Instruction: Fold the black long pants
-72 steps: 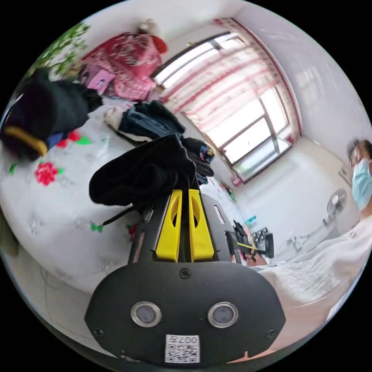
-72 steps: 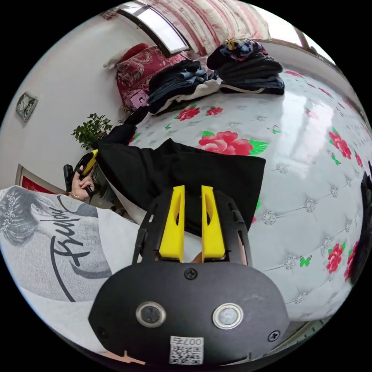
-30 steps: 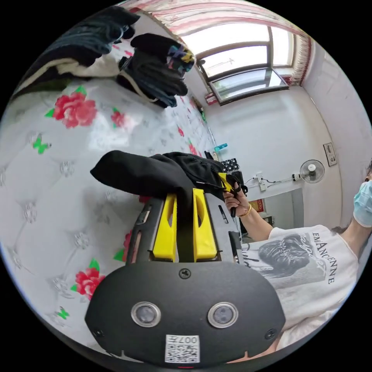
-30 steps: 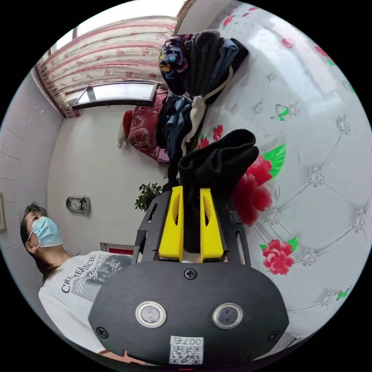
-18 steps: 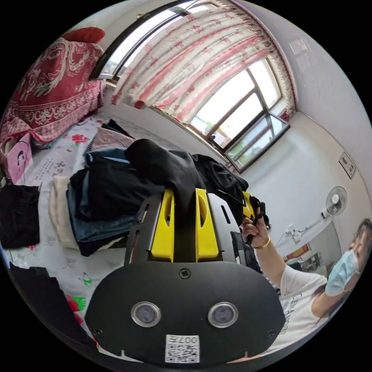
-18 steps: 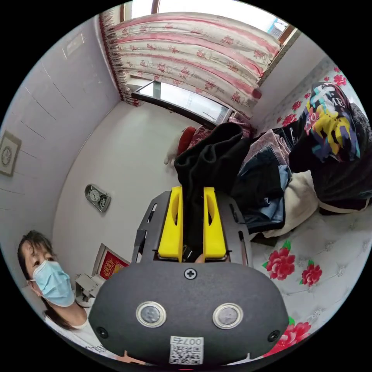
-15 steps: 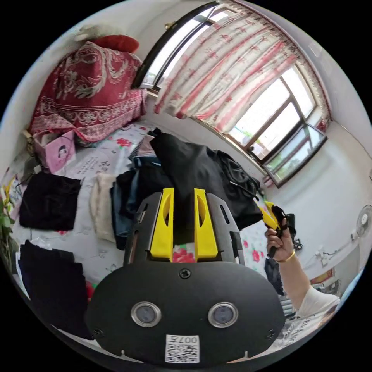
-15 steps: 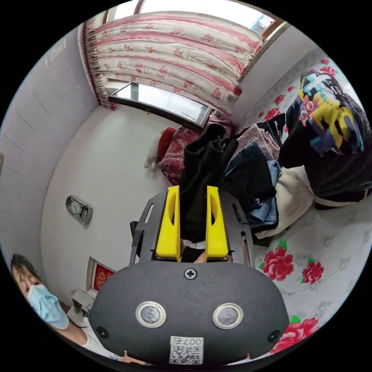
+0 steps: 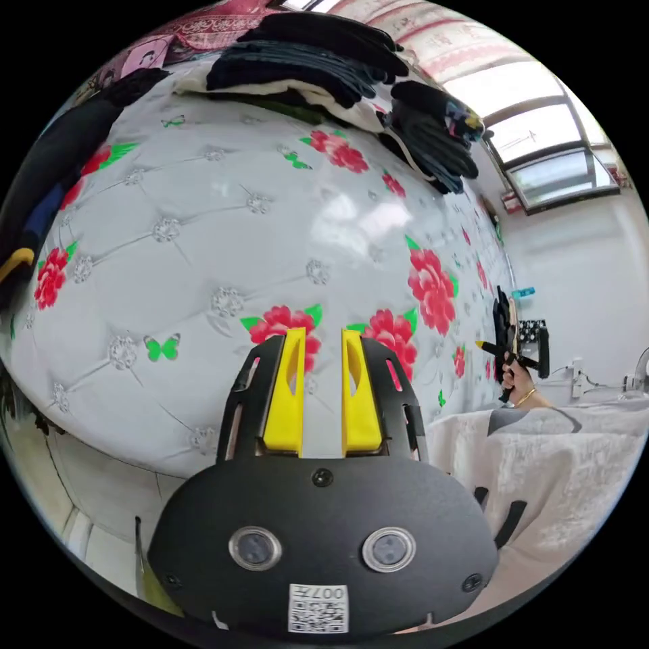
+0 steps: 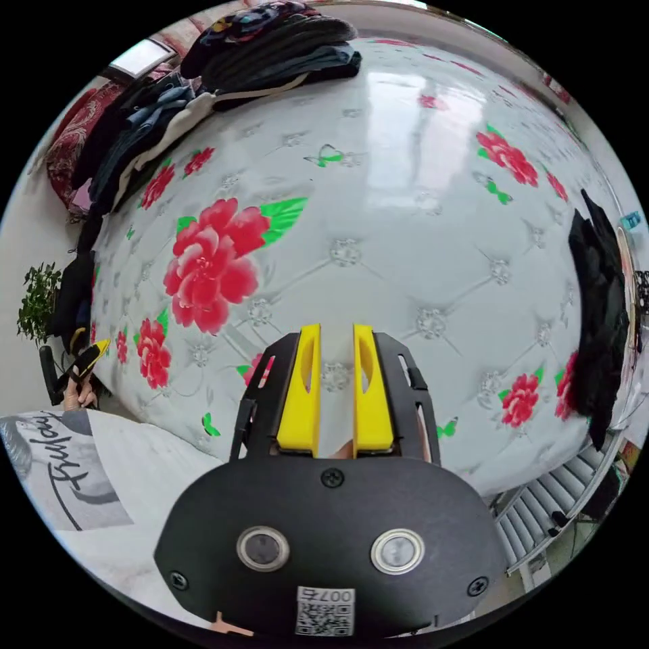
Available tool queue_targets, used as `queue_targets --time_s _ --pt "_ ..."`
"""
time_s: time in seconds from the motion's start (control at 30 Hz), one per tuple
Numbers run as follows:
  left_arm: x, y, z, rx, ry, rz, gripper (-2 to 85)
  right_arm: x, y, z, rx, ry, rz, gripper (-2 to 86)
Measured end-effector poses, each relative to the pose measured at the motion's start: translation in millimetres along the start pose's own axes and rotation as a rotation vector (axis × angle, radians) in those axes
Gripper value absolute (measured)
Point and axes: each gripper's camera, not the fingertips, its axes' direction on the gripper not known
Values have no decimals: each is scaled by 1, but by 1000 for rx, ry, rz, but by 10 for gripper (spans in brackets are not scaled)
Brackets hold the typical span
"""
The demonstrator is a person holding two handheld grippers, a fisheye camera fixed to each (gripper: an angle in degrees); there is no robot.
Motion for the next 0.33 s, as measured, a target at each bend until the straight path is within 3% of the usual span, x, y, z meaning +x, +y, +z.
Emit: queue_targets --time_s 0.13,0.33 --pt "65 8 30 -85 -76 228 80 8 54 11 -26 173 -55 65" --pt "138 2 64 -155 -80 389 73 9 89 5 171 14 48 65"
